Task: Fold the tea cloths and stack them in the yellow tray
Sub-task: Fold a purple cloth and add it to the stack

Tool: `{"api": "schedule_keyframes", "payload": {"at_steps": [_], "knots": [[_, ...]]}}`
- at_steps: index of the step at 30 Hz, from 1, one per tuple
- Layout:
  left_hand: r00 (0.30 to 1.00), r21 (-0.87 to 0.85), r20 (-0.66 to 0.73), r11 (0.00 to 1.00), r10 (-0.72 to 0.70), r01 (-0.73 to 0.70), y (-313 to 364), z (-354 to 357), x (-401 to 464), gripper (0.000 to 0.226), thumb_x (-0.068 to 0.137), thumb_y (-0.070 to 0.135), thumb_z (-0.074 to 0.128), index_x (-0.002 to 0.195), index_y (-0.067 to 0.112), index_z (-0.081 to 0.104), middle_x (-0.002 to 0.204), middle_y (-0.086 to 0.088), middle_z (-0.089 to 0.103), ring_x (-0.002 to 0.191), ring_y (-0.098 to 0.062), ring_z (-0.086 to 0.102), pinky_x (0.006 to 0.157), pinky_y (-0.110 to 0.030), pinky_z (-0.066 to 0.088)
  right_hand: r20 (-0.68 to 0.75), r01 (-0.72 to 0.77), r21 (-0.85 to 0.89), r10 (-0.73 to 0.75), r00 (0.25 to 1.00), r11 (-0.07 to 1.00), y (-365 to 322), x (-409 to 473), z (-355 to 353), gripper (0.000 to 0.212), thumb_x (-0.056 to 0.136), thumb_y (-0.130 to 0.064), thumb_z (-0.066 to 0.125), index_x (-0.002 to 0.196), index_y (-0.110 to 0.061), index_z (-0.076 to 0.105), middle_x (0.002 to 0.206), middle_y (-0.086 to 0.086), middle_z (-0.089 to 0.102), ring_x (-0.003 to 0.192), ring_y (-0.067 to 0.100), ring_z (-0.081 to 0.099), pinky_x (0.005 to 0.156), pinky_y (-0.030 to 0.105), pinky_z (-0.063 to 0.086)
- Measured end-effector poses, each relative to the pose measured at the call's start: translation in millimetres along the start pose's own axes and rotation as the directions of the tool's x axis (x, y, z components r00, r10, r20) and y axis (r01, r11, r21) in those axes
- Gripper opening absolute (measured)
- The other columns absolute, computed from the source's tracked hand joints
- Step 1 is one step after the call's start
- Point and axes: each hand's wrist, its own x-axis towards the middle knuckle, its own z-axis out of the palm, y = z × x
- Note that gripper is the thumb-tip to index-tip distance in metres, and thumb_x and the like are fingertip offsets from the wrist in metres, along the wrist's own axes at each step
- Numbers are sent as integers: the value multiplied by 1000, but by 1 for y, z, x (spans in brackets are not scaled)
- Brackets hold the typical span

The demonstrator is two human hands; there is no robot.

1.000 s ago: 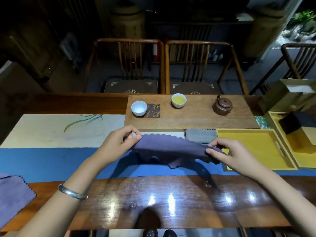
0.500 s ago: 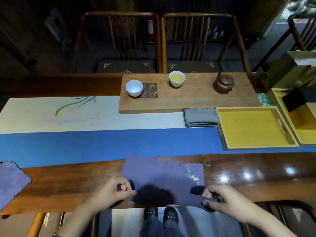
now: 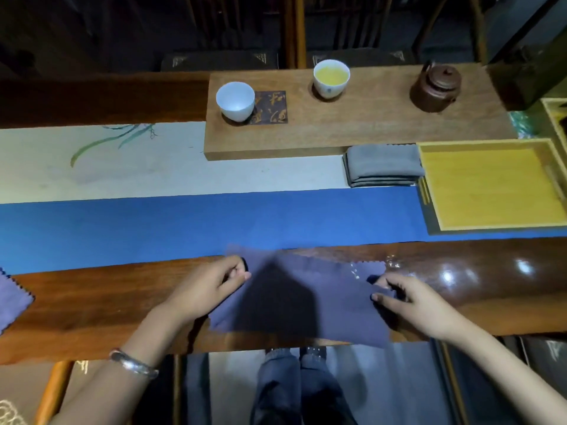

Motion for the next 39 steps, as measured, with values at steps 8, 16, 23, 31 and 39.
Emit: {"api": "schedule_keyframes", "payload": {"at_steps": [8,16,23,31,39], "knots": [[994,-28,84,997,-71,74,-20,-16,54,24,73,40,81,84,29,64,76,9,66,72,-10,62,71,-33,49,-144,-118,11,119,982,993,15,23,3,18,88,-14,65,71,-10,58,69,7,63,65,17,52,60,32,39],[993,-172,-24,979,-112,106,-50,-11,35,9,83,26,74,83,20,68,72,-3,67,64,-18,60,62,-31,45,-322,-42,298,142,936,954,32,18,12,14,85,-8,69,79,-21,68,69,-3,64,65,8,53,64,16,41],[986,-189,-58,972,-156,143,-52,-7,45,14,85,23,71,76,14,66,58,3,56,53,-7,45,53,-22,35,-479,10,234,106,871,972,32,19,13,13,87,-12,66,84,-25,66,77,-12,68,71,2,58,69,14,42],[972,21,-135,980,-191,196,-42,-10,50,26,77,32,76,77,25,51,59,2,59,53,-11,51,51,-20,35,-499,-65,-169,-29,866,983,29,35,14,15,84,-11,69,97,-15,61,90,4,61,82,12,54,66,14,35],[951,82,-292,989,-97,126,-35,-5,-9,28,85,44,64,108,32,53,96,17,55,82,-1,55,73,-18,43,-567,-54,-65,7,824,996,27,-23,36,21,92,-41,53,108,-28,54,99,-8,55,99,-8,52,80,1,36]]}}
